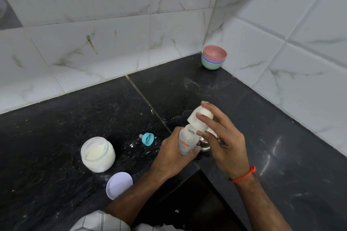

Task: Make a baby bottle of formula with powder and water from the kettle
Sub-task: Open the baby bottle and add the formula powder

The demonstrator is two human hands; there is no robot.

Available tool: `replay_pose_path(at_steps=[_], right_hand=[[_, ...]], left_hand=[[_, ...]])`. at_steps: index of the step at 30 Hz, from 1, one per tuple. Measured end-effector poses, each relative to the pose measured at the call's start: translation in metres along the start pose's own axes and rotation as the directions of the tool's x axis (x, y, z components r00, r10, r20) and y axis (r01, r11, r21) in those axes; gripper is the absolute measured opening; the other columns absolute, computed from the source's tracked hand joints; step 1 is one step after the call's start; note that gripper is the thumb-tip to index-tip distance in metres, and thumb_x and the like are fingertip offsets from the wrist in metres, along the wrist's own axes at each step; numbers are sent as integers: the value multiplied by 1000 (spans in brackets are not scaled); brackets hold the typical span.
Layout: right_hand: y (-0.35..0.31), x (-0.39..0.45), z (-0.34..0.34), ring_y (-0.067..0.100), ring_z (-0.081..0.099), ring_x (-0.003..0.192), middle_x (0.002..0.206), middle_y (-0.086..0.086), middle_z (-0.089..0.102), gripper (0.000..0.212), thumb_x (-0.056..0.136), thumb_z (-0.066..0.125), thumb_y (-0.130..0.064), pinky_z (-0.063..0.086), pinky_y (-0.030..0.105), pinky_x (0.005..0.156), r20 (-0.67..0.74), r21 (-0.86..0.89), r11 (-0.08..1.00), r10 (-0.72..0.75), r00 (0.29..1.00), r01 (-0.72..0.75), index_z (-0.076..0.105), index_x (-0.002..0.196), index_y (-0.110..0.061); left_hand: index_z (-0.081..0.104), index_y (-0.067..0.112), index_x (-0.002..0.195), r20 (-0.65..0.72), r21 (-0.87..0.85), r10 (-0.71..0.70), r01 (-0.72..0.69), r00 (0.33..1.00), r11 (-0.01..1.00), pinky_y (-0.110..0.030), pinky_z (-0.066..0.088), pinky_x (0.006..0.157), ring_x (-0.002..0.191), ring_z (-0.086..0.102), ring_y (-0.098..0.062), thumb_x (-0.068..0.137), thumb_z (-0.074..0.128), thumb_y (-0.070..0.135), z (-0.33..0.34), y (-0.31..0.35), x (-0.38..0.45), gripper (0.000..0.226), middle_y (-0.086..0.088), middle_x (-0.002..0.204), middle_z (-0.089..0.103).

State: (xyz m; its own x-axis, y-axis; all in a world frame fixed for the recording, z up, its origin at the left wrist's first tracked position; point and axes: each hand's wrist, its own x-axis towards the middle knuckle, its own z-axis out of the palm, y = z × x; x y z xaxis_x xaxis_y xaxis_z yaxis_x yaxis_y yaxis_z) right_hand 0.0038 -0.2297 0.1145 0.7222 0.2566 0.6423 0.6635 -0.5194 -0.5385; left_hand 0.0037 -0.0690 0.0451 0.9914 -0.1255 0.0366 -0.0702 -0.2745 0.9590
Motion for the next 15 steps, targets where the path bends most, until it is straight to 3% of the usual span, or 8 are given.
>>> replay_pose_path(at_steps=[4,8,12,15], right_hand=[[2,1,-1,21,50,142,151,12,53,37,90,69,3,49,32,111,106,46,999,16,994,-21,68,127,-3],[1,0,-1,21,50,142,148,16,54,36,90,70,1,44,27,112,-23,38,999,28,999,-27,68,126,-3],[2,1,0,21,51,141,150,12,53,36,92,71,-1,48,28,110,93,67,997,31,995,-37,68,128,-4],[0,2,1,17,51,141,146,18,55,37,88,72,5,45,22,110,-38,49,999,25,999,-23,68,124,0]], left_hand=[[46,37,130,2,-8,-6,6,1000,1000,-9,55,80,109,64,4,86,81,36,0,-2,1,56,20,119,62],[46,39,126,2,10,-7,7,1000,1000,-3,51,77,106,57,21,86,81,34,-2,-2,1,54,22,113,61],[43,42,127,8,11,-16,16,1000,1000,-2,50,78,106,57,20,87,81,33,-1,-2,2,56,24,116,59],[43,44,125,10,31,0,0,1000,1000,1,48,76,105,54,26,86,81,34,-1,-1,3,55,27,113,58]])
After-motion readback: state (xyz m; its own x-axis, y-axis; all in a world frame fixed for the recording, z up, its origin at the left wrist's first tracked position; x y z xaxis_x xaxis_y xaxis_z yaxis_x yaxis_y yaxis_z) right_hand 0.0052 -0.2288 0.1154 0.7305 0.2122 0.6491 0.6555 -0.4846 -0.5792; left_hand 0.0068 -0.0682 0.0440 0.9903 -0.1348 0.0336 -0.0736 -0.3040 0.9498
